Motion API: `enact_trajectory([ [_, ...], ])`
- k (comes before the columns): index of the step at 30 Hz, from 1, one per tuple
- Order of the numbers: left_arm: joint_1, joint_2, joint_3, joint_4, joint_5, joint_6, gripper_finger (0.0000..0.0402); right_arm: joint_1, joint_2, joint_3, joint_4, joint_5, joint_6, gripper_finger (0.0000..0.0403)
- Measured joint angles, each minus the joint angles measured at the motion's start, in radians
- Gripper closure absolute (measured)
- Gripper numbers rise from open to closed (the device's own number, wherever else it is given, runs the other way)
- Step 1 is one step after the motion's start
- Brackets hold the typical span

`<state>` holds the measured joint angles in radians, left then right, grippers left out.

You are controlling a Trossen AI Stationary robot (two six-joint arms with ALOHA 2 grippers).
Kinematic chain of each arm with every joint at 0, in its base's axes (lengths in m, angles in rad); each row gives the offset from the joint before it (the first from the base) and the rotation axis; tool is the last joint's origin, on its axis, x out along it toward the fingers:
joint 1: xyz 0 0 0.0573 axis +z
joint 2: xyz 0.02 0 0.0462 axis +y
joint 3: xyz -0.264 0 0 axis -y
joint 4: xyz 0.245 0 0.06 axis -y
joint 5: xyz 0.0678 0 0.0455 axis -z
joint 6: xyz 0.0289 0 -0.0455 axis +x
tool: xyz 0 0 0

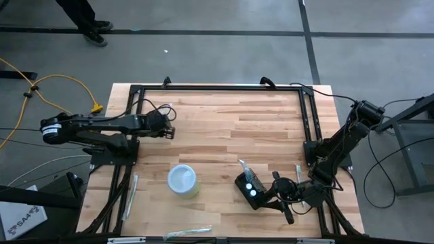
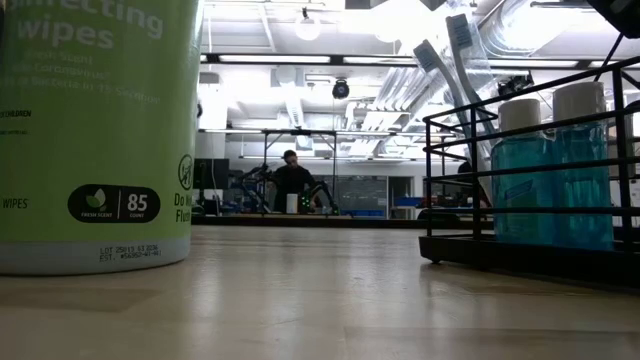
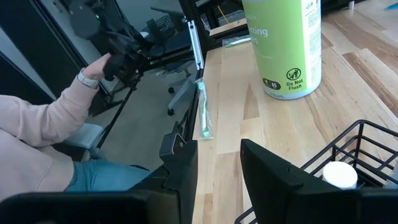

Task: Pick & Place toothbrushing station
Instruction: Put the blue toothbrush into the black mesh organizer

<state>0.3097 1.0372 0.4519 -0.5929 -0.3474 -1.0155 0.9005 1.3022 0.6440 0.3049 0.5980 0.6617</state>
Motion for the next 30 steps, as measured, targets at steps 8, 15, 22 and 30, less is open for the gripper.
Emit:
enact_trajectory([
  [8,-0.011,-0.076,0.001,0.139,-0.025,0.189,0.0396,0.0,0.0,0.0,-0.001,0.003,-0.001,0.029],
  [15,-0.019,-0.088,0.002,0.279,-0.026,0.367,0.0396,0.0,0.0,0.0,-0.001,0.003,-0.003,0.029],
  [22,-0.028,-0.088,0.003,0.481,-0.022,0.548,0.0396,0.0,0.0,0.0,-0.001,0.003,-0.003,0.029],
  [30,-0.034,-0.088,0.004,0.667,0.131,0.712,0.0396,-0.029,0.0,0.0,0.0,0.002,-0.01,0.029],
])
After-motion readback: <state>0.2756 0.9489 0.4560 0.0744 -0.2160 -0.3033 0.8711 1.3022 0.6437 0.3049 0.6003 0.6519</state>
